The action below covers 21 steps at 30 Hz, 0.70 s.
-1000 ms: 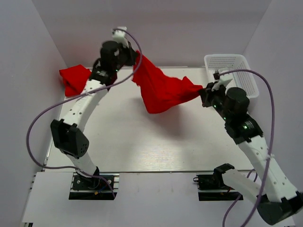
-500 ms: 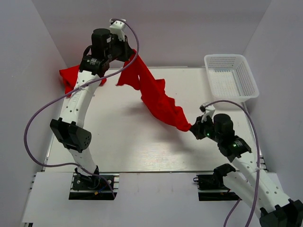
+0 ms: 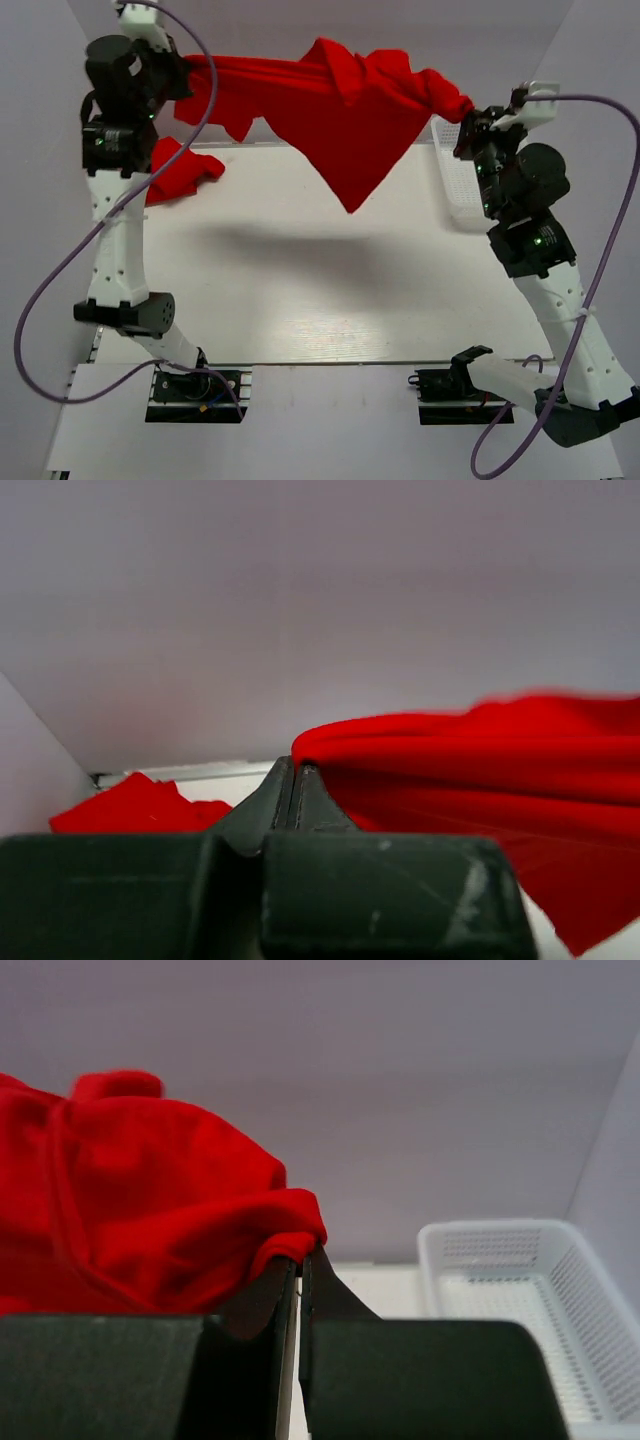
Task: Fold and stack the t-shirts
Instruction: Flatten out the tshirt
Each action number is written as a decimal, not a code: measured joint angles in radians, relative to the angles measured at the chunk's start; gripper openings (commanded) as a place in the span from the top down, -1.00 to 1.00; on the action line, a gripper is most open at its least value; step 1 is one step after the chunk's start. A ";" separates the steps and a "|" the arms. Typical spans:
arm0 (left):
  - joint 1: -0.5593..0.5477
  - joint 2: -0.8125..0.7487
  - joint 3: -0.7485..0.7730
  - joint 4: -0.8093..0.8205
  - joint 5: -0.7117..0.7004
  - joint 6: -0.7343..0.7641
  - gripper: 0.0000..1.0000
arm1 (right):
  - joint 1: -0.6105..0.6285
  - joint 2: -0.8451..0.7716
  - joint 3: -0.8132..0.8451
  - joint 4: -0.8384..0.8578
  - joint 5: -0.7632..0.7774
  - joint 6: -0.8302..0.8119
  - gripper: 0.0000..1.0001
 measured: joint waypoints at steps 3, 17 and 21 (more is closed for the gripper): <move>0.019 -0.094 -0.015 0.006 -0.008 0.005 1.00 | 0.000 0.049 0.107 0.036 0.029 -0.063 1.00; 0.046 -0.310 -0.237 0.048 -0.025 0.015 1.00 | 0.000 0.110 0.277 -0.033 -0.001 -0.202 1.00; 0.057 -0.333 -0.257 0.037 -0.002 0.027 1.00 | 0.000 0.032 0.230 -0.106 -0.094 -0.165 1.00</move>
